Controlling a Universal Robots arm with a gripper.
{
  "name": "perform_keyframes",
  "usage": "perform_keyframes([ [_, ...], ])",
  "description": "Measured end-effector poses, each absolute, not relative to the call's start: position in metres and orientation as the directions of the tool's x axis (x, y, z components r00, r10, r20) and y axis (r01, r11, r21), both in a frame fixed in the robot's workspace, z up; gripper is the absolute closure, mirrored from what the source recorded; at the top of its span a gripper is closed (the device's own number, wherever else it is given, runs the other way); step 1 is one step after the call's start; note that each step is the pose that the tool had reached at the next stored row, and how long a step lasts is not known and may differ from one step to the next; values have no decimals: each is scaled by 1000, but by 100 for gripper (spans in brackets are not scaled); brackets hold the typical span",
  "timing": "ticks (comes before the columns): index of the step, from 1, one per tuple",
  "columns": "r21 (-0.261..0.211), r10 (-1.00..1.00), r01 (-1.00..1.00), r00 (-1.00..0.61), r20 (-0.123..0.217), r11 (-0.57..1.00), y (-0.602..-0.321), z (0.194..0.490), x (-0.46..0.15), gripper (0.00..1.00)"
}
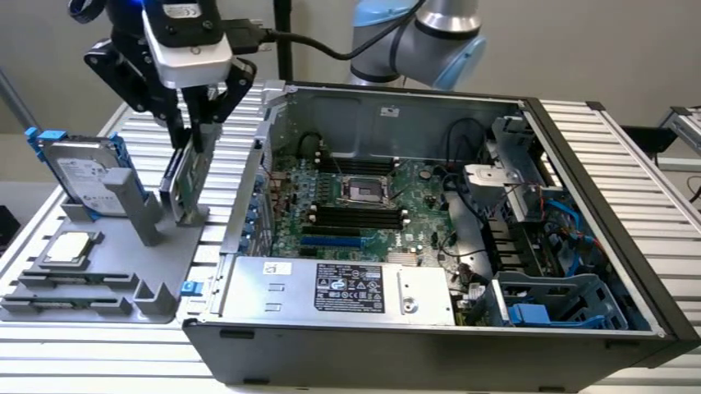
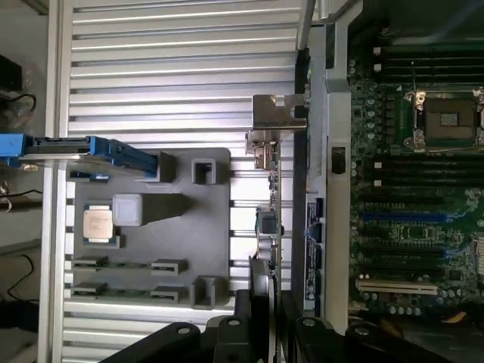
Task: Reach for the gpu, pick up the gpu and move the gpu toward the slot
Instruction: 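Pick up the gpu and move the gpu toward the slot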
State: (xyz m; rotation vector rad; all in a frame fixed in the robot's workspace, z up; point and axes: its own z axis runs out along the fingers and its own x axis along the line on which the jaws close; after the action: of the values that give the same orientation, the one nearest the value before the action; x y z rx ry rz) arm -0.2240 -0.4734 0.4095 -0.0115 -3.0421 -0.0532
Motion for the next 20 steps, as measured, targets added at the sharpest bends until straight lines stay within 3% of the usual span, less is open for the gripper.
perform_keyframes([
  [5, 36, 6, 9, -995, 101, 999, -474, 424, -201, 74],
  [20, 69, 2, 9, -995, 102, 998, -474, 425, -133, 74],
])
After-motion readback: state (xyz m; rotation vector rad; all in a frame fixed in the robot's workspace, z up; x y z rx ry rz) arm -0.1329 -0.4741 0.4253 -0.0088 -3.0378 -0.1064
